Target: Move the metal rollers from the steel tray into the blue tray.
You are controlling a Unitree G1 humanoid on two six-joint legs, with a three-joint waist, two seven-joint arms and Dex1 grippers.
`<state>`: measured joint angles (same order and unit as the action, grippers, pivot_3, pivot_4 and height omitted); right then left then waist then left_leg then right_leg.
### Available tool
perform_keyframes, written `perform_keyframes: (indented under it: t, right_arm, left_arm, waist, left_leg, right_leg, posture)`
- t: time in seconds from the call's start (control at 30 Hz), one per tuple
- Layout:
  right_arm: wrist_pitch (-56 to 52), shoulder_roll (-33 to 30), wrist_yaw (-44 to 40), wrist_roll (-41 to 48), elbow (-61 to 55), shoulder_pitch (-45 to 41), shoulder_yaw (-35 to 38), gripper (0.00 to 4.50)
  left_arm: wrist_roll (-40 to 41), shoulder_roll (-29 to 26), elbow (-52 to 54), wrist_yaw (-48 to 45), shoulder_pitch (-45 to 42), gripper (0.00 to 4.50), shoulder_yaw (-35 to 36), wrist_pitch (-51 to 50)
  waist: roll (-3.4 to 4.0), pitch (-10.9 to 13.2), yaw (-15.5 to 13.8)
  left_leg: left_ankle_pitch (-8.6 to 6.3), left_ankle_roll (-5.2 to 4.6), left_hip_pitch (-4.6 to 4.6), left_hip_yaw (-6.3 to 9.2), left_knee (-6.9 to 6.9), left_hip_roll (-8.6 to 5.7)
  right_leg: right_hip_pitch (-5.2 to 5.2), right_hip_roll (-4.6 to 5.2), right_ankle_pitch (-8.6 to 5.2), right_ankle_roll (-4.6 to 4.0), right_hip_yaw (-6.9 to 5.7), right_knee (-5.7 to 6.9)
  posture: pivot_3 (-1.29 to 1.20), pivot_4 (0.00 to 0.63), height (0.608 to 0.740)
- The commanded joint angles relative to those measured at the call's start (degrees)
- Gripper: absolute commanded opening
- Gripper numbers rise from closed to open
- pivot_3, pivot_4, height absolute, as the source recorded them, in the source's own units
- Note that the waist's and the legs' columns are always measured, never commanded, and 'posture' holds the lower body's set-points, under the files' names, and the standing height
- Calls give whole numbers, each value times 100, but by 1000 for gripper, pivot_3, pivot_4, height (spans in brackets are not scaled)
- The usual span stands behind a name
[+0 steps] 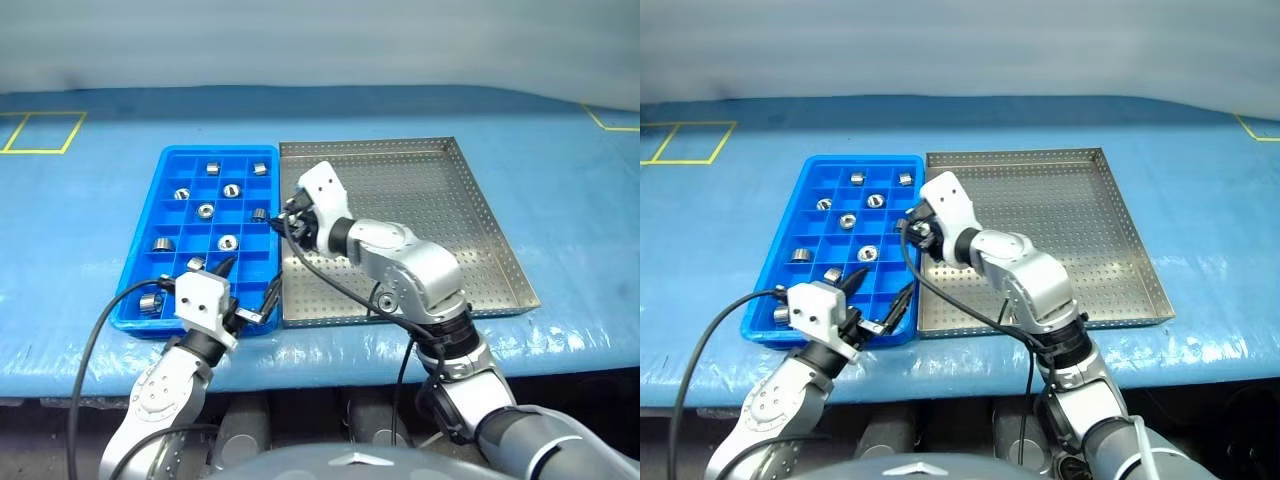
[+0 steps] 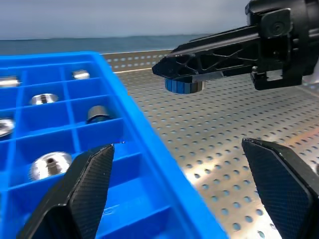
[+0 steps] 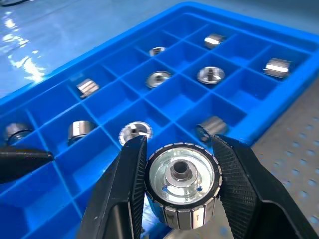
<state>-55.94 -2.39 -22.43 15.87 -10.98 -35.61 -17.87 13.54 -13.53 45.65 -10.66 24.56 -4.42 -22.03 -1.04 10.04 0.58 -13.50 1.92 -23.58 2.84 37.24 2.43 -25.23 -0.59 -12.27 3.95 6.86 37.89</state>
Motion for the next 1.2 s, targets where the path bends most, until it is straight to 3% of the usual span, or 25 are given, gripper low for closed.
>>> perform_keyframes:
  t: [0.03,0.27,0.6,0.9,1.2]
  right_arm:
    - [330,182,-205,38,113,-171,-241,1704]
    - [613,301,-427,-73,681,-92,-555,1704]
    - [543,-121,-484,-292,784,76,-572,1704]
    - [142,-435,-346,-192,167,237,-222,4481]
    - [-1296,-1041,171,-105,-1222,516,629,4481]
  left_arm:
    - [-97,4,445,76,255,4500,24,141]
    - [-188,-24,730,105,789,4500,-6,145]
    - [-240,39,737,125,796,4500,-239,124]
    - [-106,10,485,-45,447,4500,-408,83]
    - [148,-165,62,-473,-232,4500,-461,-96]
  waist:
    - [0,0,-75]
    - [-1,0,-321]
    - [0,-1,-465]
    - [-1,-1,-469]
    - [0,-3,-190]
  left_leg:
    - [0,0,0,0,0,0]
    - [0,1,1,-1,2,1]
    - [0,1,2,-4,0,2]
    - [0,1,0,-5,2,1]
    - [1,2,-2,-9,7,0]
  right_leg:
    - [0,0,-6,-11,-1,0]
    - [1,0,-20,-34,-4,0]
    - [-4,0,-22,-37,-4,0]
    - [-3,1,-22,-37,-4,-1]
    - [-2,3,-20,-36,-2,-4]
  posture:
    - [299,150,740]
    - [345,150,740]
    - [334,150,740]
    - [235,150,740]
    - [109,150,740]
